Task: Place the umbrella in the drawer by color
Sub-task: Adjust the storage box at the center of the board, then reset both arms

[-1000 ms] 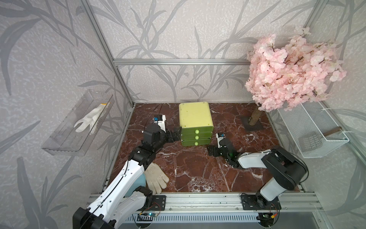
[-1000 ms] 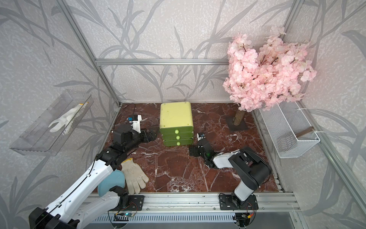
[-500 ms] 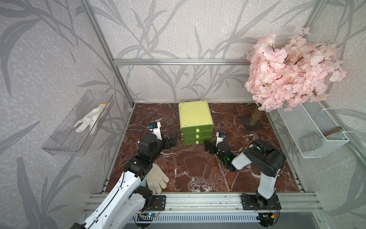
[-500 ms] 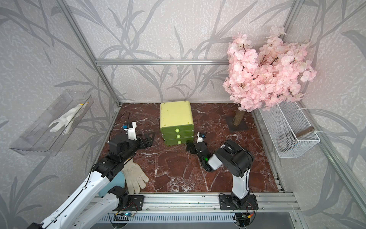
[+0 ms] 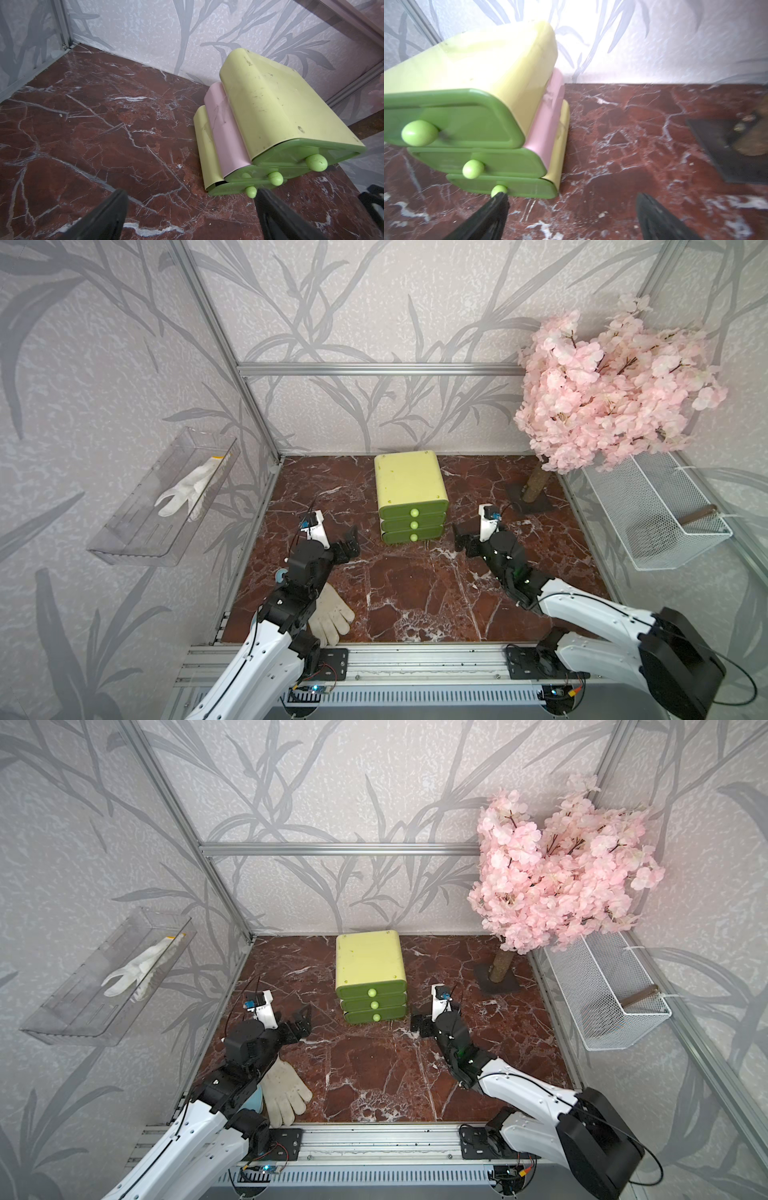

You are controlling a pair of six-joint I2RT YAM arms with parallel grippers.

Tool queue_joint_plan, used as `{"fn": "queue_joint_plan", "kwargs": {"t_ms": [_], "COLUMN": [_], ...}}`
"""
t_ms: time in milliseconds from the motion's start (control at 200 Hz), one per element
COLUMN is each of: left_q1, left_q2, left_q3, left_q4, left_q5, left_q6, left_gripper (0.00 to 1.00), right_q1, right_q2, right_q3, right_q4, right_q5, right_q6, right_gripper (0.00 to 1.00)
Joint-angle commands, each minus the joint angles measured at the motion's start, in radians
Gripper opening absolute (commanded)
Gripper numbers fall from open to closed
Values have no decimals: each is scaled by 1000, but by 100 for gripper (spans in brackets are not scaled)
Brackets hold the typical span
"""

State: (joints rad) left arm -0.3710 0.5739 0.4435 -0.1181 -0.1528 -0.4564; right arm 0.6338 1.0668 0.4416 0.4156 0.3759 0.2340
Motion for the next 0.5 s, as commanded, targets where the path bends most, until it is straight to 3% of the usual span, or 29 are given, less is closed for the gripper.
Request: {"fn": "queue_joint_plan", "kwargs": {"t_ms": [0,150,265,350,495], "left_q1": [3,3,3,4,4], "left_q2": [-51,-133,-211,-249,-291], "left_q3": [-35,-120,-156,-169,-194], "left_q4": [18,61,89,86,90], "left_q5": [-62,-93,-105,-115,-147], "left_q6": [46,37,25,23,31], "left_gripper": [100,100,100,100,100], "right_q1": [-80,-208,-371,-405,-528], "right_q2": [-75,-91,22,44,186], "right_q3": [-43,-145,-226,-183,-259], "right_q4": [-110,40,201,136,522], "right_q5": [74,65,-20,-22,-72], "right_q6": [-194,-352,-258,-213,-90], "right_gripper": [99,99,99,99,99]}}
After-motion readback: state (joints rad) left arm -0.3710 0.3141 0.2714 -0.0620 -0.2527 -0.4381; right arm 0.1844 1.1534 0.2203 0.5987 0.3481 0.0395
